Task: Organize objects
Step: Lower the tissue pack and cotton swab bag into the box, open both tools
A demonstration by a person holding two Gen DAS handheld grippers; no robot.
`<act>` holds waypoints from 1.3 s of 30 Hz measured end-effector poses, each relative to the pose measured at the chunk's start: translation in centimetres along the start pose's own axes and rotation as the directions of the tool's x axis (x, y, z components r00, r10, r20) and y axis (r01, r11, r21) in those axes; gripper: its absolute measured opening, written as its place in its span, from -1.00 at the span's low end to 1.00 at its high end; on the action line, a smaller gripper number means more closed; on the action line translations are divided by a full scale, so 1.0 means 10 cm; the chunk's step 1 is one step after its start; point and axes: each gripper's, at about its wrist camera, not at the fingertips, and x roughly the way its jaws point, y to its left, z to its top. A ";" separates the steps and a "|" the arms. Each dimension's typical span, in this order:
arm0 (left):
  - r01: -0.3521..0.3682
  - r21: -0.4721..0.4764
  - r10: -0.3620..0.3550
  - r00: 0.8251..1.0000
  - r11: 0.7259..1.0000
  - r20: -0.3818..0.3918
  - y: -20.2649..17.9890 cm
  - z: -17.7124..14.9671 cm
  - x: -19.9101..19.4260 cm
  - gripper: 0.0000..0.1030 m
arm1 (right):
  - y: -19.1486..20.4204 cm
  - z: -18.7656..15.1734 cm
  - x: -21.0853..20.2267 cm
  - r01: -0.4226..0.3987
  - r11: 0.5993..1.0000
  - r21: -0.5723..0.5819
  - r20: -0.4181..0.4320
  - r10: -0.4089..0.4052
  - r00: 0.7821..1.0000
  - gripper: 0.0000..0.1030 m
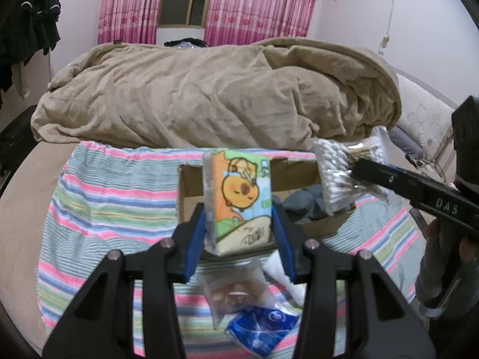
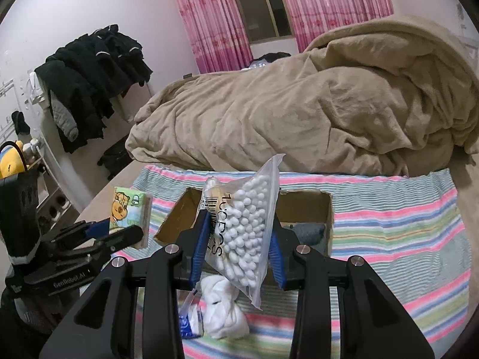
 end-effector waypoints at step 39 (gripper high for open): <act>-0.074 -0.058 0.071 0.996 0.996 -0.055 0.18 -0.02 0.11 0.56 | -0.06 -0.33 0.36 0.100 0.994 0.030 -0.098 -0.097 0.990 0.35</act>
